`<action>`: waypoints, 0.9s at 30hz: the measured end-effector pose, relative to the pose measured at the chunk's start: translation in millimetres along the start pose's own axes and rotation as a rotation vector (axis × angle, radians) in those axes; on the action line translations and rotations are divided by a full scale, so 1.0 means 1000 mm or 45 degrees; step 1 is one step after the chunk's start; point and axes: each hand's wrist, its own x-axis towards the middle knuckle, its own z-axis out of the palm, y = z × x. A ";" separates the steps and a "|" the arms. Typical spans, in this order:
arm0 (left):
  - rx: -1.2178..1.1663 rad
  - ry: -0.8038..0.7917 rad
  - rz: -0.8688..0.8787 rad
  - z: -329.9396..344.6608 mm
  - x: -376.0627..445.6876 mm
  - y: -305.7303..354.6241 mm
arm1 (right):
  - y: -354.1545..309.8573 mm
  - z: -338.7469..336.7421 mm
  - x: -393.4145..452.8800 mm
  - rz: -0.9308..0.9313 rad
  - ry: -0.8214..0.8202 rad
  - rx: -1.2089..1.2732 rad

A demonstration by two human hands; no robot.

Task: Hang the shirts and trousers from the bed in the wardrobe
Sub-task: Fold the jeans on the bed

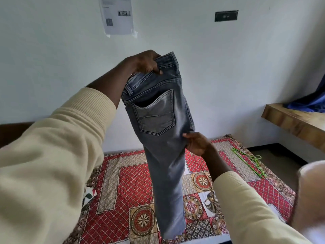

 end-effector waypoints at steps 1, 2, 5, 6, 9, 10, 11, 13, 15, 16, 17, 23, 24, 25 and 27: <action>-0.015 -0.009 -0.010 -0.004 -0.001 -0.002 | -0.002 0.002 0.000 -0.088 -0.031 0.176; -0.039 -0.017 -0.023 -0.007 -0.001 -0.004 | -0.004 0.001 0.001 -0.144 -0.018 0.319; -0.074 -0.016 -0.055 -0.019 -0.008 -0.009 | -0.018 -0.004 0.006 -0.138 0.245 0.233; -0.068 -0.008 -0.067 -0.023 -0.011 -0.012 | -0.027 -0.005 0.008 -0.110 0.330 0.092; -0.125 0.041 -0.120 -0.032 -0.019 -0.023 | -0.059 -0.008 0.008 -0.151 0.546 -0.144; -0.167 0.068 -0.133 -0.035 -0.022 -0.027 | -0.069 -0.008 0.009 -0.228 0.625 -0.159; -0.220 0.100 -0.143 -0.036 -0.025 -0.031 | -0.078 -0.007 0.010 -0.319 0.683 -0.177; -0.350 0.143 -0.156 -0.036 -0.029 -0.036 | -0.086 -0.004 0.012 -0.479 0.694 -0.173; -0.457 0.153 -0.163 -0.033 -0.033 -0.038 | -0.088 -0.005 0.015 -0.547 0.589 -0.017; -0.488 0.153 -0.168 -0.032 -0.033 -0.038 | -0.088 -0.005 0.014 -0.560 0.512 0.048; -0.504 0.156 -0.169 -0.030 -0.033 -0.038 | -0.088 -0.005 0.011 -0.566 0.442 0.039; -0.488 0.079 -0.155 -0.017 -0.027 -0.020 | -0.074 -0.013 0.008 -0.436 0.662 -0.510; -0.472 0.057 -0.164 -0.012 -0.026 -0.020 | -0.071 -0.019 0.009 -0.435 0.757 -0.509; -0.464 0.033 -0.169 -0.006 -0.026 -0.021 | -0.071 -0.023 0.007 -0.428 0.830 -0.509; -0.494 -0.027 -0.203 0.011 -0.023 -0.027 | -0.071 -0.039 0.000 -0.410 0.940 -0.529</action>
